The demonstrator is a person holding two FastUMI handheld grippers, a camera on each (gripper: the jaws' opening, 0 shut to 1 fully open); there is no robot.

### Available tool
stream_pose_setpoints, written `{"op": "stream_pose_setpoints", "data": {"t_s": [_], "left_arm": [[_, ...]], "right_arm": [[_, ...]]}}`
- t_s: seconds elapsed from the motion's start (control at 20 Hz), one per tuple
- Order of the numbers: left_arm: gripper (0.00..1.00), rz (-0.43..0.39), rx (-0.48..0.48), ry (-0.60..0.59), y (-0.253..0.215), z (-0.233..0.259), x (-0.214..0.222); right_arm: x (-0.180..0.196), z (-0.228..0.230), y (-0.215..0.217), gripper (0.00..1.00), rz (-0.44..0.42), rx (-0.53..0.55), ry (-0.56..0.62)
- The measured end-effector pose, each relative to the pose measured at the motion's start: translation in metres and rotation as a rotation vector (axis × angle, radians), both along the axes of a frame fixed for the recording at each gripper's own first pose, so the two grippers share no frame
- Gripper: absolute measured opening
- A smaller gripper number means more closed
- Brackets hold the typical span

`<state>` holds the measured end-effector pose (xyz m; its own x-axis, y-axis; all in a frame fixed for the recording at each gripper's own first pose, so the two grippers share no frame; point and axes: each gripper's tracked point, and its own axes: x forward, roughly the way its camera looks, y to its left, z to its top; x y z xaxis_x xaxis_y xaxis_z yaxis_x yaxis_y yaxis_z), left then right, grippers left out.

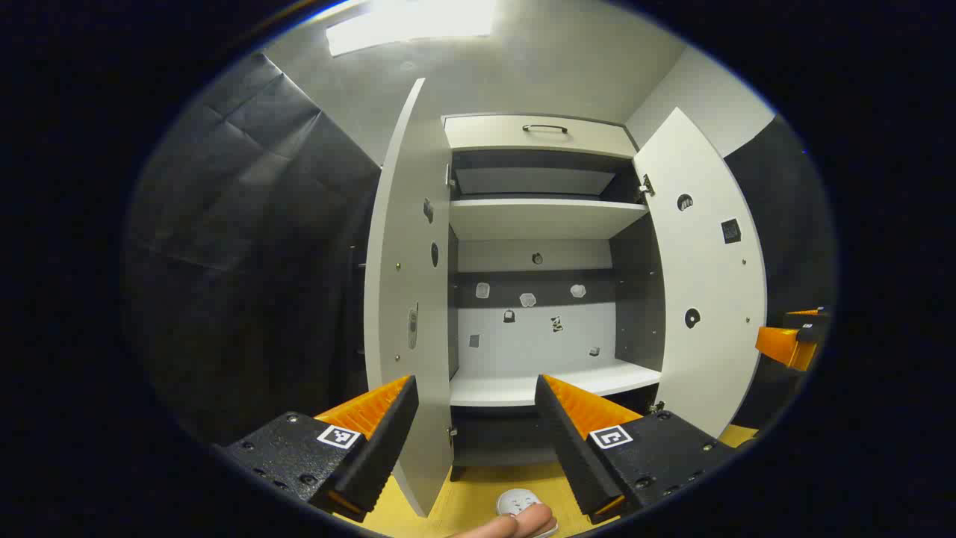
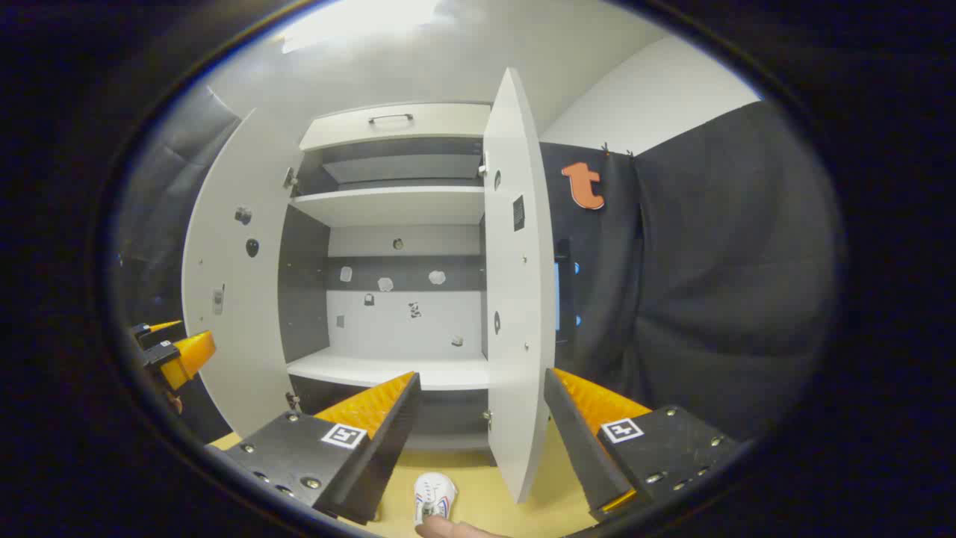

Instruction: Grab one shoe with the right hand and put it into the shoe cabinet, grab the other shoe with the left hand and put it into the shoe cabinet; then close the right door with the right hand and the left door with the left hand.

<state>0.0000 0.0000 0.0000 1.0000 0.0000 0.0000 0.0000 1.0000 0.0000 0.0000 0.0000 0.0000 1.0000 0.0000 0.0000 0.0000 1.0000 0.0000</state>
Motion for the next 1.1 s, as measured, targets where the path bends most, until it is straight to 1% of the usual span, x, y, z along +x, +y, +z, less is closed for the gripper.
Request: {"op": "stream_pose_setpoints", "data": {"t_s": [0.1,0.15,0.2,0.25,0.45,0.5,0.55,0.6,0.7,0.85,0.95,1.0,1.1], "left_arm": [[0.94,0.02,0.004,-0.006,0.006,0.002,-0.002],[0.96,0.032,0.005,-0.01,0.008,0.004,-0.004],[0.95,0.041,0.011,-0.008,0.011,0.005,-0.006],[0.95,0.048,0.014,-0.014,0.013,0.006,-0.008],[0.95,0.046,0.012,-0.017,0.012,0.013,-0.01],[0.96,0.045,0.012,-0.018,0.012,0.015,-0.01],[0.95,0.046,0.016,-0.023,0.012,0.019,-0.008],[0.96,0.052,0.014,-0.025,0.014,0.02,-0.007],[0.95,0.063,-0.003,-0.028,0.018,0.024,-0.006],[0.96,0.071,-0.007,-0.027,0.024,0.027,-0.004],[0.96,0.065,-0.001,-0.024,0.024,0.028,-0.003],[0.96,0.058,-0.008,-0.014,0.023,0.026,-0.003],[0.95,0.036,-0.016,-0.006,0.018,0.022,-0.004]], "right_arm": [[-0.004,0.002,0.002,0.98,-0.002,-0.009,-0.014],[-0.007,0.004,0.003,0.98,0.005,-0.013,-0.022],[-0.009,0.007,0.004,0.94,0.006,-0.009,-0.029],[-0.012,0.008,0.001,0.98,0.007,-0.002,-0.034],[-0.013,0.013,-0.001,0.98,-0.011,-0.023,-0.057],[-0.012,0.015,-0.002,0.98,-0.019,-0.035,-0.063],[-0.01,0.017,-0.005,0.98,-0.032,-0.05,-0.074],[-0.011,0.018,-0.008,0.98,-0.044,-0.062,-0.085],[-0.01,0.022,-0.012,0.98,-0.065,-0.081,-0.105],[-0.011,0.022,-0.007,0.98,-0.068,-0.098,-0.118],[-0.013,0.023,-0.001,0.98,-0.059,-0.102,-0.119],[-0.012,0.022,0.002,0.94,-0.051,-0.103,-0.119],[-0.012,0.02,0.008,0.94,-0.039,-0.105,-0.119]]}}
